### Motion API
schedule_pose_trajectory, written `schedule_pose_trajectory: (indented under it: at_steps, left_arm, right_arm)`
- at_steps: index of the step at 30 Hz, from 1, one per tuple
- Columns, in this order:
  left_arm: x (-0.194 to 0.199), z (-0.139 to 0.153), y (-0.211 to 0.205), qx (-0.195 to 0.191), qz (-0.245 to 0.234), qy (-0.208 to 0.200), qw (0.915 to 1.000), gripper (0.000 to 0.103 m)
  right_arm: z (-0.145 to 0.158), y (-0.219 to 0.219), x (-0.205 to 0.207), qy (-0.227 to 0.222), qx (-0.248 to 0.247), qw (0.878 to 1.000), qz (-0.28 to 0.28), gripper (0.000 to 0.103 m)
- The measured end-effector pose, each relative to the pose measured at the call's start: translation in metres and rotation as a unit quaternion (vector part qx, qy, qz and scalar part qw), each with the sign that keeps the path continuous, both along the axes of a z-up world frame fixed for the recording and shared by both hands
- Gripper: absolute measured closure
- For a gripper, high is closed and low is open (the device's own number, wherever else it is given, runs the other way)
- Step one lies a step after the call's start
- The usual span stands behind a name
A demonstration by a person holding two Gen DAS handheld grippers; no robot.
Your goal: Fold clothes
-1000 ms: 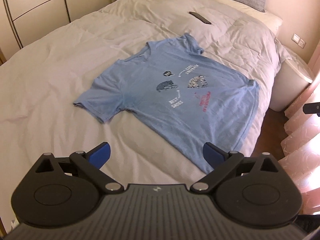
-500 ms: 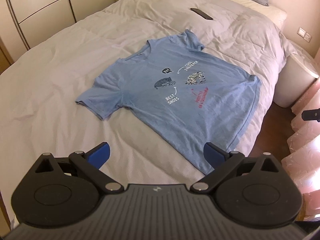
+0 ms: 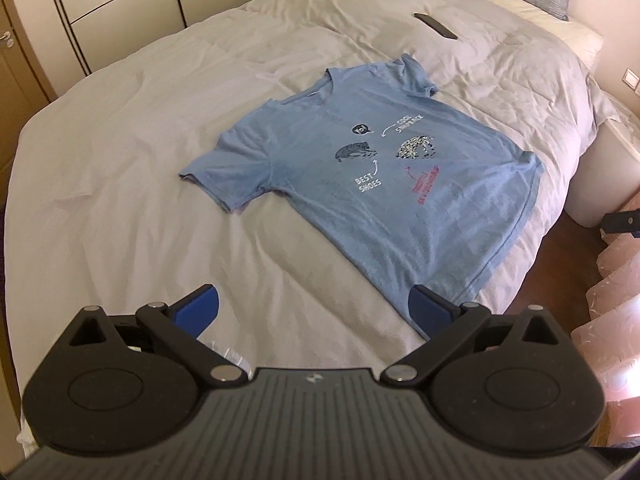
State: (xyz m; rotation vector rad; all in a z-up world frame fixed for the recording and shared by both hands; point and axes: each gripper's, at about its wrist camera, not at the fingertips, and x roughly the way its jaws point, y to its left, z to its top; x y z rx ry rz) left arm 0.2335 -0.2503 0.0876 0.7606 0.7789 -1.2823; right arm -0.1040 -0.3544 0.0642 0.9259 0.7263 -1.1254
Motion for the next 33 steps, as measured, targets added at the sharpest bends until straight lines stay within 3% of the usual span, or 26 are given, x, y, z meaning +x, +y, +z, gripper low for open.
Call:
schedule_pose_trajectory:
  at_steps: [21, 26, 33]
  left_arm:
    - [0.019, -0.002, 0.034, 0.016, 0.073, -0.005, 0.9972, 0.002]
    - [0.039, -0.013, 0.035, 0.027, 0.085, 0.007, 0.996, 0.002]
    - [0.084, -0.03, 0.004, 0.025, 0.061, 0.026, 0.9975, 0.002]
  right_arm:
    - [-0.008, -0.02, 0.039, -0.016, -0.002, 0.997, 0.074, 0.001]
    - [-0.019, -0.023, 0.06, -0.009, 0.007, 0.996, 0.094, 0.001]
    - [-0.02, -0.033, 0.097, 0.003, 0.007, 0.997, 0.08, 0.001]
